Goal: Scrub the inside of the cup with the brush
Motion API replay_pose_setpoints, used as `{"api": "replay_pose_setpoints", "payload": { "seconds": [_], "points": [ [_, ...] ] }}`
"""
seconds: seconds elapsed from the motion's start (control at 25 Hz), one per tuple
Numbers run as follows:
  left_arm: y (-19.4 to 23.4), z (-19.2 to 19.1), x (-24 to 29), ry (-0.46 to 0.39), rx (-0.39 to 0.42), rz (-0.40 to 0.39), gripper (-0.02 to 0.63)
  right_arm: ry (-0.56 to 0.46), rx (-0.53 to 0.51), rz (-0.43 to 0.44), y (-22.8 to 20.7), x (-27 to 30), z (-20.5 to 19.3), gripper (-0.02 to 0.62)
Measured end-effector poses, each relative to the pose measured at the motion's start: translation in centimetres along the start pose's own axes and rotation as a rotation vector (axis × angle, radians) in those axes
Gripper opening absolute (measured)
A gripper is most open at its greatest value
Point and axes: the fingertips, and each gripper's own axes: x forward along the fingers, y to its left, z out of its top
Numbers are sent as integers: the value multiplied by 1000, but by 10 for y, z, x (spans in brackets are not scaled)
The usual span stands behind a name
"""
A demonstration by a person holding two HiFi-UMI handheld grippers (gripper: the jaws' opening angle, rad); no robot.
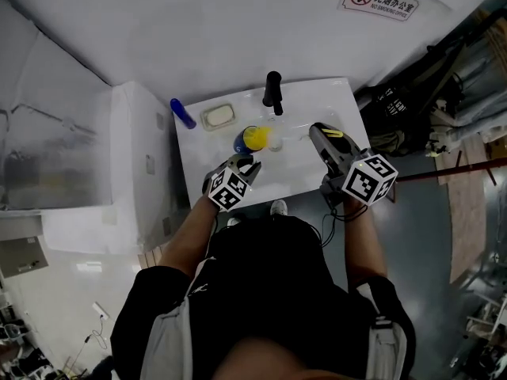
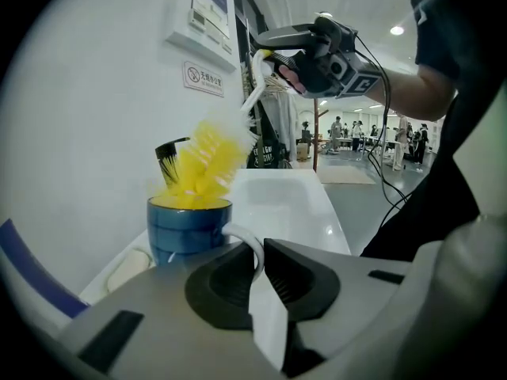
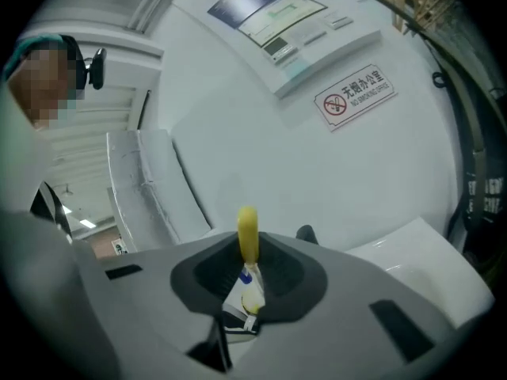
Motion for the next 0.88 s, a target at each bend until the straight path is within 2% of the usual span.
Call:
{"api": "replay_pose_setpoints", "payload": {
  "seconds": [0.4, 0.52, 0.72, 0.8, 0.88],
  "points": [
    [-1, 22, -3, -51, -3, -31, 49, 104, -72, 101, 13, 34, -7, 54],
    [-3, 28, -5, -45, 31, -40, 49, 132, -82, 137, 21, 46, -14, 55],
    [-14, 22, -8, 4, 69, -92, 49, 127, -117, 158, 28, 65, -14, 54],
    [-18, 22, -12, 0, 72, -118, 49, 122, -141, 163, 26, 73, -11, 54],
    [-24, 25, -17, -28, 68, -153, 49, 115, -123, 169, 21, 82, -5, 54]
  ]
}}
